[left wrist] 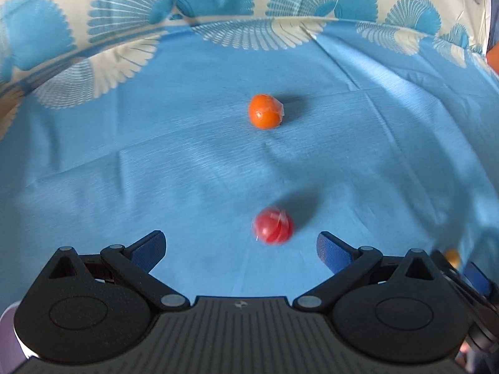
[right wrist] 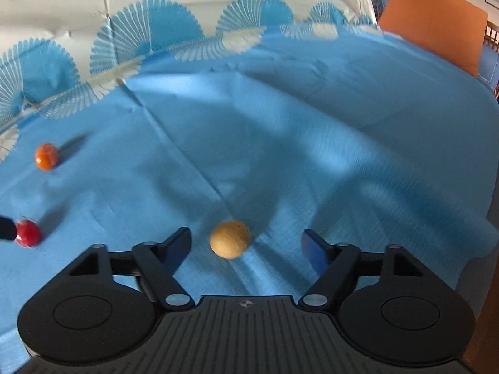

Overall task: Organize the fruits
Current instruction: 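Grasp a wrapped red plum with the left tool while the right tool grasps a yellow fruit, then carry plum and yellow fruit over the plate and open both tools to release, then withdraw both tools from the plate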

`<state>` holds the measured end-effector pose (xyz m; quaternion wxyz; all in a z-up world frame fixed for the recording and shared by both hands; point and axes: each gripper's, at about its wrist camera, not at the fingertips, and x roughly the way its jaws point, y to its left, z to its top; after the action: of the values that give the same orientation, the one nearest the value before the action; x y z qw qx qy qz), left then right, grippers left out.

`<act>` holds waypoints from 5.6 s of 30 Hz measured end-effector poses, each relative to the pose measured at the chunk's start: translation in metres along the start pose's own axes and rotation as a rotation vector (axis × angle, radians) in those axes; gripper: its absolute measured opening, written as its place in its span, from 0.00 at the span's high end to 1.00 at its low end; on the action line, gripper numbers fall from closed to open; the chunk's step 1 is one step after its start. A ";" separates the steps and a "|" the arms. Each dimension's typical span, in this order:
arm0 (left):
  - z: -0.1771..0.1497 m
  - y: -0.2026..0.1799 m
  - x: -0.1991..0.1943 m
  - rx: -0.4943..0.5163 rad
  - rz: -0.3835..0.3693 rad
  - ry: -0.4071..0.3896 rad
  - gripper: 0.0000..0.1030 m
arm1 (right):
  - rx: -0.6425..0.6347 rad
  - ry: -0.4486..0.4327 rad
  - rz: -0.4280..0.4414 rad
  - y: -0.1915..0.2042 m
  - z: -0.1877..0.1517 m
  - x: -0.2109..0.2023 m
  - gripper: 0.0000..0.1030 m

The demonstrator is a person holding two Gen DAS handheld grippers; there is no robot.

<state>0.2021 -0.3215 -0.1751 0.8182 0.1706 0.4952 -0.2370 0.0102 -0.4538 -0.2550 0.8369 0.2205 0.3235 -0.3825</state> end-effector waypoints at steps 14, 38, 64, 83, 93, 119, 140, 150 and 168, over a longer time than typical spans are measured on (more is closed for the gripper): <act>0.001 -0.006 -0.004 0.049 -0.043 -0.040 0.67 | -0.005 -0.071 -0.011 0.002 0.001 -0.010 0.72; -0.176 0.136 -0.313 -0.206 0.077 -0.238 0.67 | -0.401 -0.184 0.600 0.073 -0.043 -0.288 0.72; -0.274 0.182 -0.376 -0.360 0.046 -0.303 0.67 | -0.684 -0.175 0.692 0.097 -0.114 -0.386 0.72; -0.246 0.191 -0.329 -0.350 0.036 -0.228 0.67 | -0.669 -0.121 0.663 0.121 -0.107 -0.349 0.72; -0.223 0.199 -0.275 -0.335 0.022 -0.157 0.67 | -0.685 -0.075 0.650 0.153 -0.101 -0.307 0.72; -0.185 0.225 -0.145 -0.225 0.008 0.006 0.25 | -0.890 0.027 0.646 0.239 -0.114 -0.196 0.69; -0.250 0.218 -0.268 -0.361 0.096 -0.089 0.00 | -0.782 0.093 0.643 0.161 -0.121 -0.295 0.04; -0.280 0.191 -0.319 -0.327 0.118 -0.174 0.00 | -0.727 -0.036 0.651 0.127 -0.117 -0.348 0.03; -0.290 0.164 -0.347 -0.284 0.168 -0.222 0.00 | -0.709 -0.145 0.680 0.099 -0.117 -0.384 0.03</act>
<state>-0.0558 0.0395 0.0105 0.9005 0.0670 0.4146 -0.1133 -0.1474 -0.1301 -0.0512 0.9581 -0.0117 0.2844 0.0311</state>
